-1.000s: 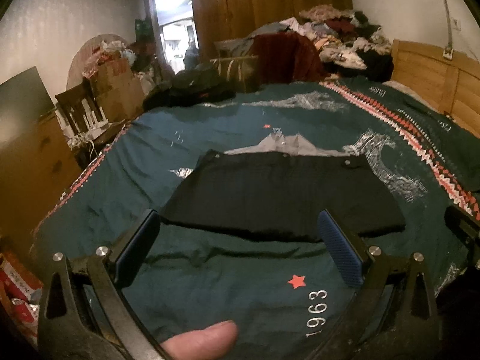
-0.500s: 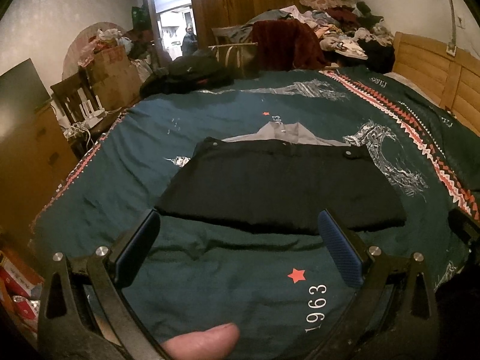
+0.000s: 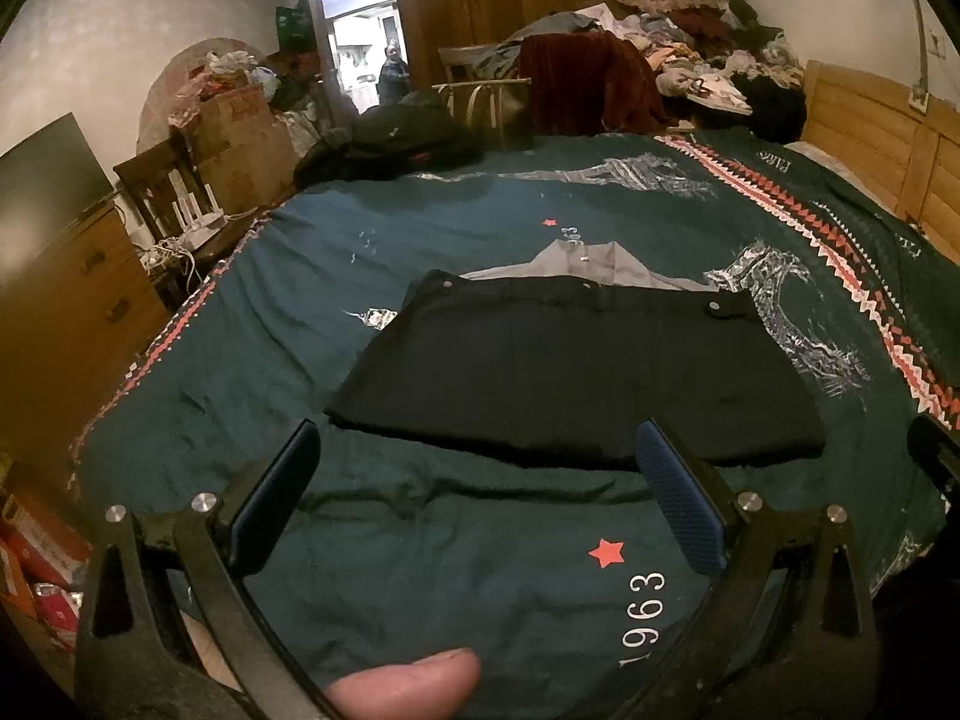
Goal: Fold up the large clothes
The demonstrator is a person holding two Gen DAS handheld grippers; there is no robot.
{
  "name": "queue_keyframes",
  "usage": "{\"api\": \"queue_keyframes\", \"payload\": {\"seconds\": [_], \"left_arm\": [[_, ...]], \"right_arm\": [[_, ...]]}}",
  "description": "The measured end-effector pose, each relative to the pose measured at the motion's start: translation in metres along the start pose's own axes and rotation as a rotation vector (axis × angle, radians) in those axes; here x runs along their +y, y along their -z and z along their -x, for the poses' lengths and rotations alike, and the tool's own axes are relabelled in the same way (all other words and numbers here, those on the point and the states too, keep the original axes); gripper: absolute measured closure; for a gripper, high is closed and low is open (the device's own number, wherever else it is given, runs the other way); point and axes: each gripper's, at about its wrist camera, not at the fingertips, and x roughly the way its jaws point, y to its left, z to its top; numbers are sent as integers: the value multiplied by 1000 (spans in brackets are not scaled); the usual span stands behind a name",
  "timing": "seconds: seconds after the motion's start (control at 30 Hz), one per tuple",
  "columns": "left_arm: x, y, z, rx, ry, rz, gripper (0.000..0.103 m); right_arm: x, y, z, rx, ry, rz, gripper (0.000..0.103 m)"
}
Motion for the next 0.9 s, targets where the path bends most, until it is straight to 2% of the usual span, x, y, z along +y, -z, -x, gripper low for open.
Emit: {"api": "queue_keyframes", "payload": {"seconds": [0.33, 0.9], "left_arm": [[1, 2, -3, 37, -10, 0, 0], [-8, 11, -13, 101, 36, 3, 0]], "right_arm": [[5, 0, 0, 5, -6, 6, 0], [12, 9, -12, 36, -11, 13, 0]]}}
